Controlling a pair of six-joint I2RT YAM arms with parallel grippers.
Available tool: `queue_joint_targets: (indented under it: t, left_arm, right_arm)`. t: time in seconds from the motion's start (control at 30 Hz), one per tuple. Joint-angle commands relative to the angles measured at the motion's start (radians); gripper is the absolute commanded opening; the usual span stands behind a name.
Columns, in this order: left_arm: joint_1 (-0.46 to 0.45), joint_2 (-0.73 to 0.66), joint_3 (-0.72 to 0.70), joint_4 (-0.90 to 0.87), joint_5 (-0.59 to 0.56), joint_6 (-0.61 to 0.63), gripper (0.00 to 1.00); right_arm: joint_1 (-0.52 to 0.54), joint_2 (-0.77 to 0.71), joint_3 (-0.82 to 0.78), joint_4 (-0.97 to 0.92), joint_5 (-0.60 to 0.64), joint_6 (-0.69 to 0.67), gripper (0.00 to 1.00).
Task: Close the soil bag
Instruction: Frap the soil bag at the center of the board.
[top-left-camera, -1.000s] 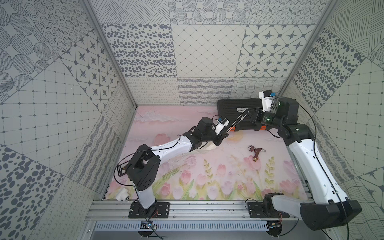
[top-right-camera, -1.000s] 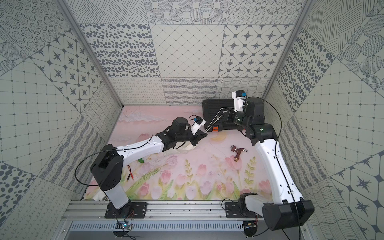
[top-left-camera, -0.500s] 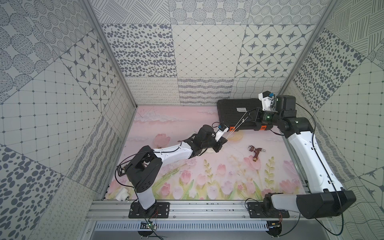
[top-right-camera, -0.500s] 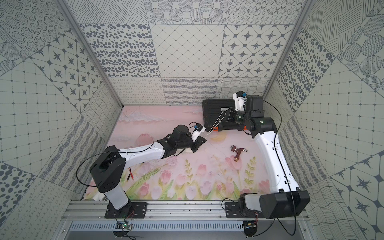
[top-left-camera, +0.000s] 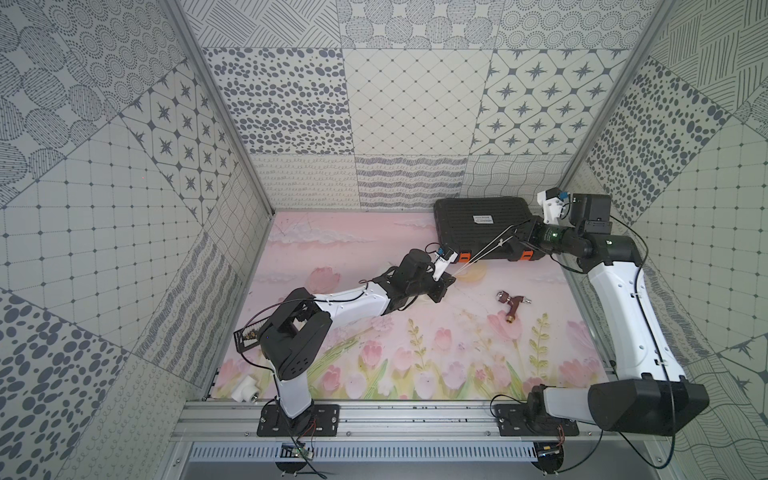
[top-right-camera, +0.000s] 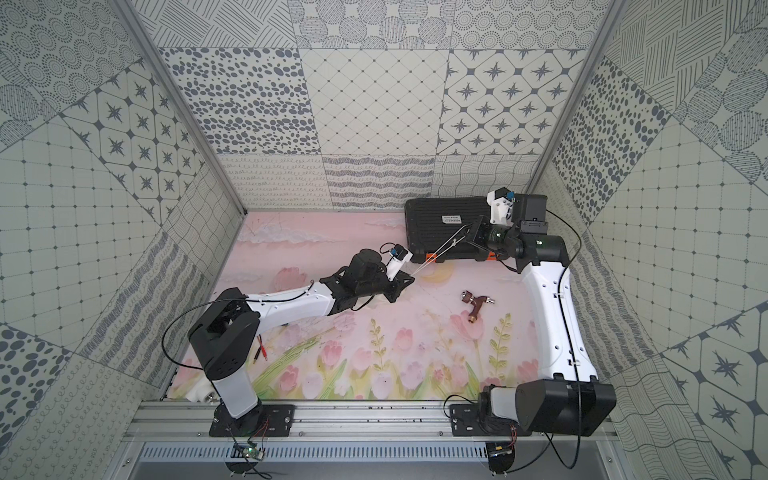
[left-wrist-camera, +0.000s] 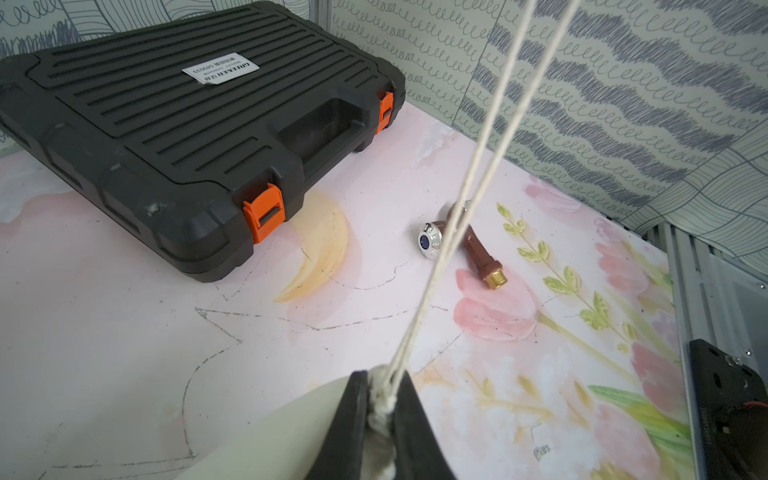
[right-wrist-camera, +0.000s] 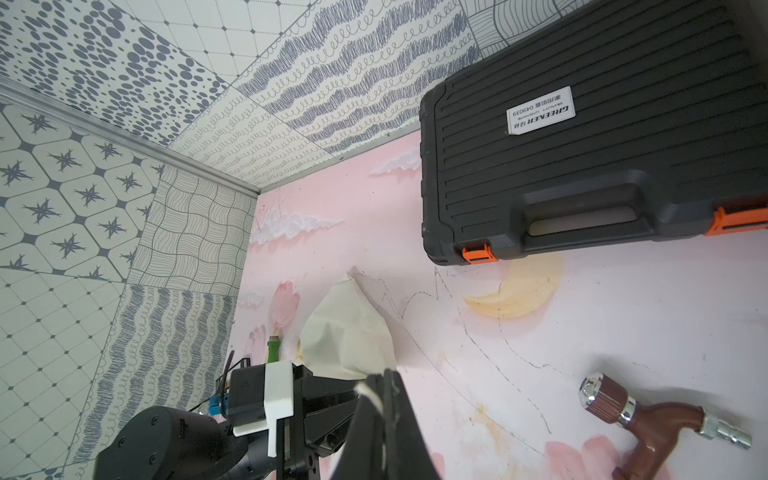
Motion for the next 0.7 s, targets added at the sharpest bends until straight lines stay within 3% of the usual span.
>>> queue_joint_targets:
  t: [0.0,0.2,0.3,0.47,0.67]
  left_arm:
    - [0.016,0.052,-0.033,-0.922,-0.17,-0.063,0.05]
    - [0.039,0.051,-0.019,-0.969,-0.2,-0.074,0.02]
    - [0.082,0.024,-0.004,-1.004,-0.272,-0.06,0.0]
    - [0.196,-0.087,0.111,-1.069,-0.378,-0.001,0.0]
    - [0.313,-0.1,0.455,-1.195,-0.52,0.109,0.0]
  right_arm:
    - [-0.133,-0.103,0.103,0.535,0.122,0.03,0.0]
    - [-0.201,-0.107,0.078,0.535,0.097,0.056,0.0]
    - [-0.187,-0.106,0.043,0.535,0.032,0.065,0.0]
    - [-0.057,-0.129,-0.082,0.537,0.054,0.006,0.0]
    - [0.176,-0.121,-0.181,0.576,0.174,-0.06,0.0]
